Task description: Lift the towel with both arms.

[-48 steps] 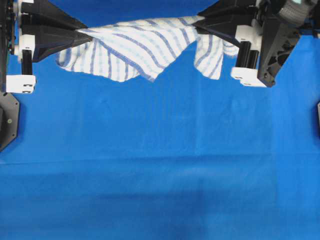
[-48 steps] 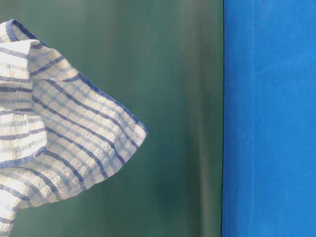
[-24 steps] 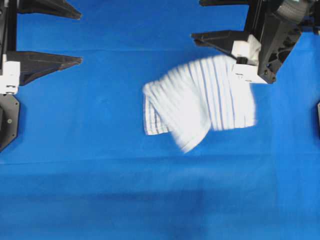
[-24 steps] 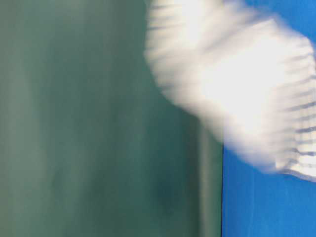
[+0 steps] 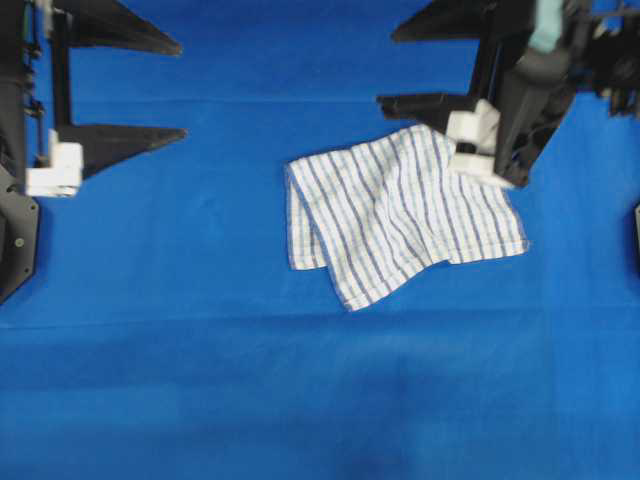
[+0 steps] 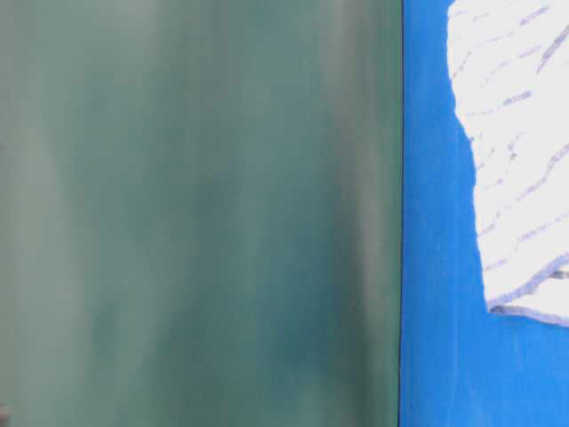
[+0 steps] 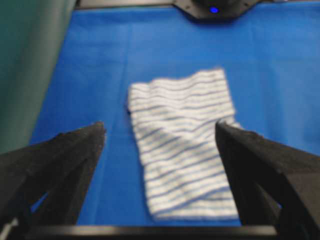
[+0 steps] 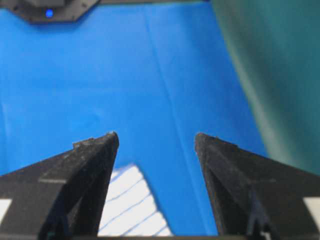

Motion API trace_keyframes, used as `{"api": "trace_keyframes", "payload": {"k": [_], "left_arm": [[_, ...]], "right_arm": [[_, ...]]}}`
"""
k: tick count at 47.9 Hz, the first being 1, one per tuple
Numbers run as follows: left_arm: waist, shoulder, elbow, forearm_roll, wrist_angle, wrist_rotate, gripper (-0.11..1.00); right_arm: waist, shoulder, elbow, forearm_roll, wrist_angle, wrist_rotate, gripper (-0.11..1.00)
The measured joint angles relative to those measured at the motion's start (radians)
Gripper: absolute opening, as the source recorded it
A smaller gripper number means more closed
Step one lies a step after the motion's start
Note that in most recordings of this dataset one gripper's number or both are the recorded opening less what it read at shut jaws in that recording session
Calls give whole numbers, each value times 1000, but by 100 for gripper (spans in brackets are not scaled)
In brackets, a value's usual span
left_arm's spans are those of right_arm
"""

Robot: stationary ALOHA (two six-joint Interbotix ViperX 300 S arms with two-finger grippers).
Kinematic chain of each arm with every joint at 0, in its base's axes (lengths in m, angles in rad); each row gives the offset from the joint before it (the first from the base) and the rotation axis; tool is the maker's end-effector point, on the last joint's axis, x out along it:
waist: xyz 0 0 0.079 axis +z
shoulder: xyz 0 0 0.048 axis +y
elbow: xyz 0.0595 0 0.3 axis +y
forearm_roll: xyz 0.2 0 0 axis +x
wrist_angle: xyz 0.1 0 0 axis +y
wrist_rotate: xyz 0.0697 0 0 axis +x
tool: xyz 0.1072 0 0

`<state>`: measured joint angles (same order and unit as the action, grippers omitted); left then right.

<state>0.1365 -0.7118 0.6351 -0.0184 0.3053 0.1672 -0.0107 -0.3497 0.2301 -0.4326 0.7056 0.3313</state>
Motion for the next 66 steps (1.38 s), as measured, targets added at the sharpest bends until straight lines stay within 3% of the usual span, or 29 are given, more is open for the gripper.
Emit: {"api": "trace_keyframes", "payload": {"k": [19,33,43,53,66], "left_arm": [[31,57,209,2,-259,5,90],[38,187,285,2,-393,5,90],[38,304,353,2,-572,5,90],[40,417,374,0,-692,3,90],[38,572,345,0,-730,2,90]], "right_arm": [[-44,0,278,0,-250,101,64],[-81,0,443,0,-479,135,64],[-109,35,558,8,-650,163,64],[-112,89,600,9,-724,164,64],[-127,218,621,9,-799,164,64]]}}
